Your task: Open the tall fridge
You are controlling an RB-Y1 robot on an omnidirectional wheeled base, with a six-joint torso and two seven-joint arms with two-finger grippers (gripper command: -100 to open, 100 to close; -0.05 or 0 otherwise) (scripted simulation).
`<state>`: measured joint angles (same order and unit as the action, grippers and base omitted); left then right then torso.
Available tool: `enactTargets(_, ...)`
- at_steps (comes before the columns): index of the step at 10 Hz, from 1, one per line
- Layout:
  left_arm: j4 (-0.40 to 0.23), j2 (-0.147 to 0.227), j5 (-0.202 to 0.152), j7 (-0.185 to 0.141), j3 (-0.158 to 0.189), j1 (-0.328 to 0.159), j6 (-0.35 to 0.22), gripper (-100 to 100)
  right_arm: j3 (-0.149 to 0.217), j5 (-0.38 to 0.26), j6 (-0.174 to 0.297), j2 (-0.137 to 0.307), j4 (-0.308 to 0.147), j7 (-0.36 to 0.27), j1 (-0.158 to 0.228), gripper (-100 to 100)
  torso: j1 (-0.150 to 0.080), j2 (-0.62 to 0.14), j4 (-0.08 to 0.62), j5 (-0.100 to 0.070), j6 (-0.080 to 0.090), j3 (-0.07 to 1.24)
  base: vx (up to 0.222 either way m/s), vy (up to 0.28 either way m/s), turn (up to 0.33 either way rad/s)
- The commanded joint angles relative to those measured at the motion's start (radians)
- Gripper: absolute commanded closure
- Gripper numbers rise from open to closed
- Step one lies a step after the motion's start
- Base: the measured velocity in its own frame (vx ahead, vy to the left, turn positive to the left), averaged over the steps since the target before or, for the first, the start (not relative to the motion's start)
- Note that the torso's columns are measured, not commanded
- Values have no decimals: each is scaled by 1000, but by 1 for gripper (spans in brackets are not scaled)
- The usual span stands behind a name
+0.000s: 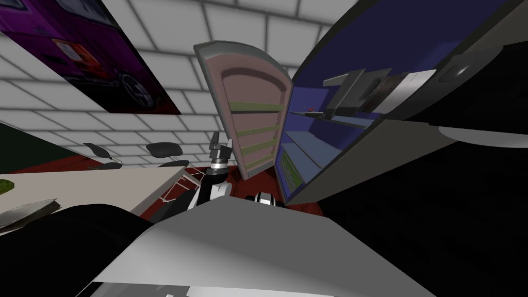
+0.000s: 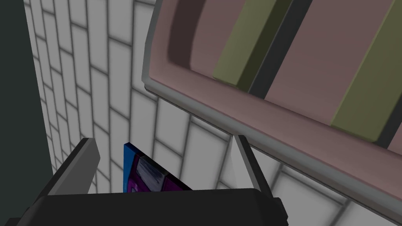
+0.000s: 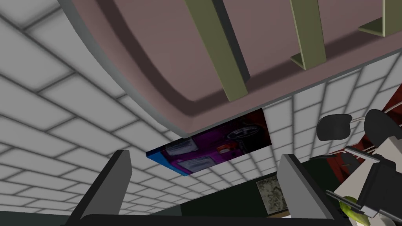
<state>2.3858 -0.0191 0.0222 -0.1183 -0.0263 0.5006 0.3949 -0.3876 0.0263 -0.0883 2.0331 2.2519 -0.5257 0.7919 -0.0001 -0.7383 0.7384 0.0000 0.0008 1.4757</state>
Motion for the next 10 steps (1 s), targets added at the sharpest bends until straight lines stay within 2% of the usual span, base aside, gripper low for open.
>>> enactTargets(1, 0, 0, 0, 0, 0, 0, 0, 0, 47, -24, 6, 25, -15, 2, -49, -100, 0, 1, -1, 0, -1, 0, 8, 12, 14)
enactTargets(2, 0, 0, 0, 0, 0, 0, 0, 0, 74, -24, 6, 25, -15, 2, -76, -100, 0, 1, -1, 0, -1, 1, 1, 3, 16)
enactTargets(3, 0, 0, 0, 0, 0, 0, 0, 0, 92, -24, 6, 25, -15, 2, -82, -100, 0, 0, -1, 0, -1, 0, 0, 0, 0)
enactTargets(4, 0, 0, 0, 0, 0, 0, 0, 0, 92, -24, 6, 25, -15, 2, -82, -100, -1, 0, 0, 0, -1, 0, 0, 0, 0)
enactTargets(5, 0, 0, 0, 0, 0, 0, 0, 0, 91, -17, 17, 75, -29, -35, -61, -100, 0, 0, 0, 0, -1, 0, 13, 14, -95)
enactTargets(7, 0, 0, 0, 0, 0, 0, 0, 0, 91, -17, 17, 77, -29, -35, -61, -100, 1, 1, -1, 0, -1, 0, 11, 17, -36)
enactTargets(9, 0, 0, 0, 0, 0, 0, 0, 0, 91, -4, 36, 156, -54, -98, -23, -100, 0, 0, 0, 0, 0, 0, 16, 25, -111)
enactTargets(10, 0, 0, 0, 0, 0, 0, 0, 0, 91, -4, 36, 174, -54, -102, -23, -100, 1, 0, 0, 0, -1, 0, 19, 29, -64)
